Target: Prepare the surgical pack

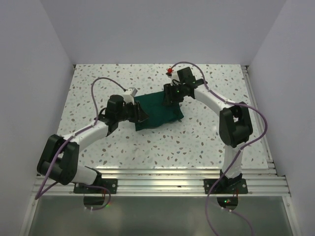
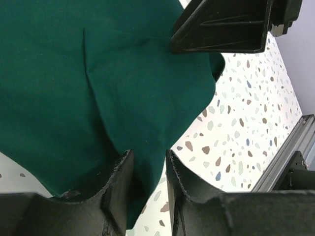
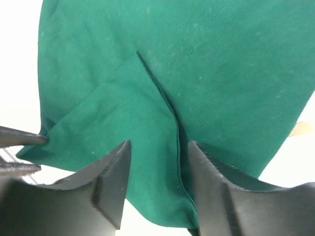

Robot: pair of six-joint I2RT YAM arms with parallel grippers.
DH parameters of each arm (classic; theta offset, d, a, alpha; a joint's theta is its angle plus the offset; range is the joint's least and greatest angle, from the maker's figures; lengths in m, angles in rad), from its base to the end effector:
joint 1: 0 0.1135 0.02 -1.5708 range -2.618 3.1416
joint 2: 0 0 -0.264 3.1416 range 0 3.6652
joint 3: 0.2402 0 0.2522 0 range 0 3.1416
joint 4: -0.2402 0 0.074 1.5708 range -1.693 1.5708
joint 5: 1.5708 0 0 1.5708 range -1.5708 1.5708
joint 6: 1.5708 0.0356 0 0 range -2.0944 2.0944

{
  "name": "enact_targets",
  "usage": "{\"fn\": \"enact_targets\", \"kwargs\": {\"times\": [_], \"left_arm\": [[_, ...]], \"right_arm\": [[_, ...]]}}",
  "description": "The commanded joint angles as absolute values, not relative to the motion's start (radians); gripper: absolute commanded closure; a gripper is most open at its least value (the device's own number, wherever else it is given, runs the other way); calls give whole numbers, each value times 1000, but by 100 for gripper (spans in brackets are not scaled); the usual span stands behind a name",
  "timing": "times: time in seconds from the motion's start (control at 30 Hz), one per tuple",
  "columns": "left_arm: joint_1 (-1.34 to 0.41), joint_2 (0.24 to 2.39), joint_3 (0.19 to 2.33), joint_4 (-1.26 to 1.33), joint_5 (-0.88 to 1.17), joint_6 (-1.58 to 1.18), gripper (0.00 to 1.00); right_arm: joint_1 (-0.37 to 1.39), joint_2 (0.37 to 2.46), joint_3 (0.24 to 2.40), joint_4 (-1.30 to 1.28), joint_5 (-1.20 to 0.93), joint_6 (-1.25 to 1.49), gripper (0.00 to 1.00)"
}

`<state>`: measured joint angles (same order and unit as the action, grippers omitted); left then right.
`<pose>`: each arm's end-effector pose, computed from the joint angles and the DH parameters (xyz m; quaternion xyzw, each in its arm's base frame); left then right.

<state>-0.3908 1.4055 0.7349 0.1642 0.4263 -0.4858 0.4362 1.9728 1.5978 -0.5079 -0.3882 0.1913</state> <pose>0.2707 -0.1274 0.2171 0.0672 0.8463 -0.3755 0.3717 0.3941 0.1986 0.2399 -0.1774 0.9089 0.2748 0.2587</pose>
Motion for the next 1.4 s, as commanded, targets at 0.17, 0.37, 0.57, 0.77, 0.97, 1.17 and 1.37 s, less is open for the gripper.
{"fn": "enact_targets", "kwargs": {"times": [0.17,0.37,0.57,0.77,0.97,1.17,1.37], "left_arm": [[-383,1390,709,146,446,-460,69],[-383,1345,681,127,433,-451,77],[-385,1290,644,120,443,-436,83],[-385,1238,592,118,472,-431,83],[-387,1233,575,121,499,-428,84],[-388,1241,572,132,541,-420,83],[-388,1261,568,120,538,-411,84]], "right_arm": [[431,1925,1534,-531,-463,167,62],[431,1887,1491,-509,-471,178,86],[426,1778,1398,-419,-502,207,82],[422,1683,1301,-407,-528,213,81],[422,1579,1131,-339,-525,250,64],[422,1517,1025,-315,-494,281,61],[419,1408,916,-287,-431,317,49]]}}
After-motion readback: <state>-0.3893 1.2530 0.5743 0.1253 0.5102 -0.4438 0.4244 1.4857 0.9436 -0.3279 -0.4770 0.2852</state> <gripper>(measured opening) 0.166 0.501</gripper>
